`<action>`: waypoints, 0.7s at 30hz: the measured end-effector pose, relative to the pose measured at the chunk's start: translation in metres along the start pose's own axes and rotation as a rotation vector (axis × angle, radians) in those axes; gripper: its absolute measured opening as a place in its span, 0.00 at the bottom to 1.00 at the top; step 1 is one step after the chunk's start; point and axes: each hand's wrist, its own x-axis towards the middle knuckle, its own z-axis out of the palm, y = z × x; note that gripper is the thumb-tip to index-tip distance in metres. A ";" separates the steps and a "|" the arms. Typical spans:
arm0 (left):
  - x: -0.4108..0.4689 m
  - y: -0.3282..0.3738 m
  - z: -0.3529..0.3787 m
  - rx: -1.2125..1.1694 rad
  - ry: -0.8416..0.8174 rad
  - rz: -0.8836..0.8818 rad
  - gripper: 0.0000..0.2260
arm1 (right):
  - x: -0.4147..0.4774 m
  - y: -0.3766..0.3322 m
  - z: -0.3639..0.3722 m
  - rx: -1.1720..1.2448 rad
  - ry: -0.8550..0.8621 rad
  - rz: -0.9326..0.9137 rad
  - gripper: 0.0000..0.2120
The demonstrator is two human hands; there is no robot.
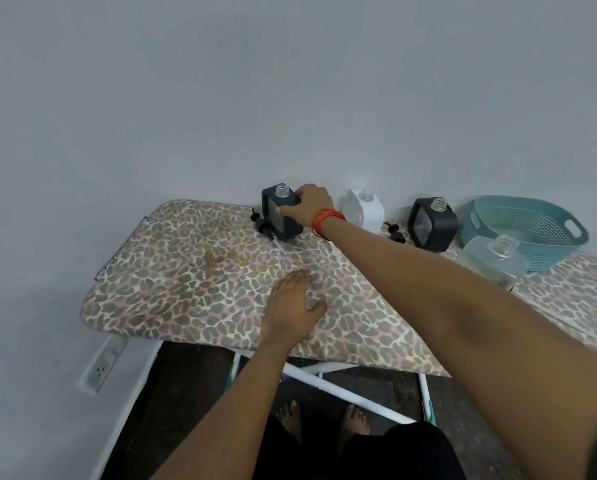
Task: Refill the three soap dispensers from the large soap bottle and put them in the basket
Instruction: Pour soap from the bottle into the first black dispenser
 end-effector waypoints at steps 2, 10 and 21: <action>0.000 0.000 0.000 -0.003 0.002 -0.003 0.26 | -0.012 0.004 -0.015 0.048 0.033 -0.016 0.13; -0.004 0.011 -0.009 -0.010 -0.033 -0.041 0.27 | -0.098 0.046 -0.083 0.058 0.101 -0.065 0.15; -0.010 0.018 -0.016 -0.038 -0.018 -0.076 0.32 | -0.157 0.094 -0.061 0.224 0.056 0.008 0.25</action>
